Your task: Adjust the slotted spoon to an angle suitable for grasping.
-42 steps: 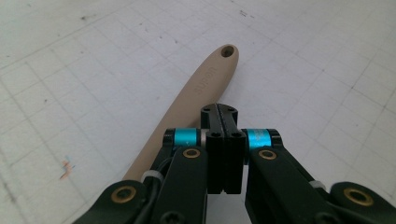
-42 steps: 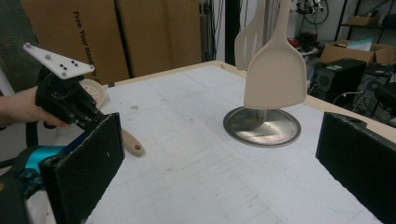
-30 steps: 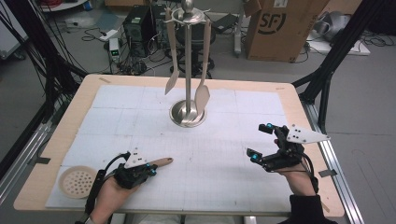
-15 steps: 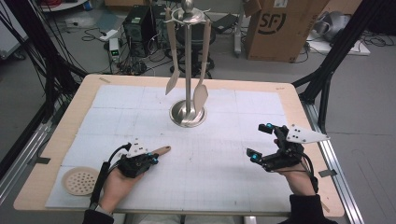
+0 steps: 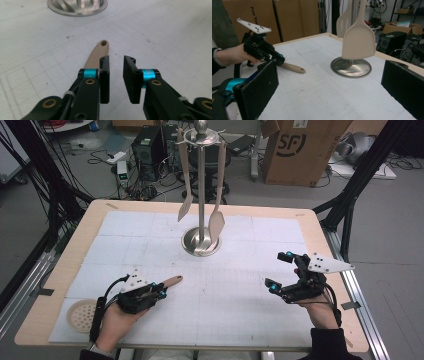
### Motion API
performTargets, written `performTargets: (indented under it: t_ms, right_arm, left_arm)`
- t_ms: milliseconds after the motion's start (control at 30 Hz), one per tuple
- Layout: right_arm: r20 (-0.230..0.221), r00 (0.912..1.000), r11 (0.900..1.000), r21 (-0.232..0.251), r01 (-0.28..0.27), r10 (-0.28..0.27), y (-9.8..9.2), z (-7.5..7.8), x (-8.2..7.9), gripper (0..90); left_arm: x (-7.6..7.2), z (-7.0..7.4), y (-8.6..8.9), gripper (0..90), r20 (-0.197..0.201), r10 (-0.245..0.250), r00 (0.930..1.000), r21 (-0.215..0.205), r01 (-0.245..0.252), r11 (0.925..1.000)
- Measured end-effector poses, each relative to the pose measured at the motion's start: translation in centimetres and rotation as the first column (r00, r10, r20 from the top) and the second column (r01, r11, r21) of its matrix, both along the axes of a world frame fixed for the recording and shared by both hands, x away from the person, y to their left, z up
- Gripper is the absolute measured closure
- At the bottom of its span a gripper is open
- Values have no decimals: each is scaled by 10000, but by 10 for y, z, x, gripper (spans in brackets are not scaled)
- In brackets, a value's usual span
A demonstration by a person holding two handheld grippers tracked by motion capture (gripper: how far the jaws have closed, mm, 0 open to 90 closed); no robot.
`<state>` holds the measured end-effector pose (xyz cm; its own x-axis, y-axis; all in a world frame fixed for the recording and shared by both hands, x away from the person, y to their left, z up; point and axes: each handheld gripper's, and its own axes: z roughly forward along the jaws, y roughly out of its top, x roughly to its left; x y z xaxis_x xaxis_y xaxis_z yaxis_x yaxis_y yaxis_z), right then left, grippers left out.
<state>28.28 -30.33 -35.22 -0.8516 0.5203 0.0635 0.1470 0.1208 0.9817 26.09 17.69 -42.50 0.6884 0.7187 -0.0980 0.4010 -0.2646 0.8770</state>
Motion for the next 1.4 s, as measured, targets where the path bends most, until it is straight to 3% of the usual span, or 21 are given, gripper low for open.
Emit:
performTargets:
  t_ms: [133,200,267,333,433,667,867,1100,1400]
  right_arm:
    - [-12,10000,10000,-33,13,-13,1,0,1,3]
    - [-67,10000,10000,-65,0,-1,2,-1,2,3]
    - [-73,10000,10000,-68,-47,47,4,-1,2,2]
    - [-97,9999,9999,-91,-92,91,5,-1,2,2]
    - [-134,9999,9999,-109,-110,108,5,-1,3,2]
    - [-200,9997,9998,-130,-131,129,7,-2,4,2]
    - [-241,9996,9997,-215,-152,147,9,-3,5,3]
    - [-366,9993,9996,-266,-126,117,10,-6,6,3]
    - [-319,9994,9994,-342,-107,96,11,-6,5,3]
  left_arm:
    - [-9,12,12,538,312,-182,9993,-167,187,9997]
    - [-11,18,21,432,117,-212,9997,-335,216,9992]
    - [-15,24,30,403,479,-234,9986,-475,256,9985]
    - [-17,30,39,350,549,-272,9981,-724,311,9969]
    - [-23,39,51,294,1208,-346,9921,-759,440,9961]
    - [-34,55,69,192,1399,-491,9889,-666,589,9960]
    - [-36,61,89,169,1295,-569,9900,-713,665,9952]
    - [-34,68,114,169,1730,-1382,9752,-519,1491,9875]
    - [-26,73,133,174,1596,-1628,9737,-557,1735,9833]
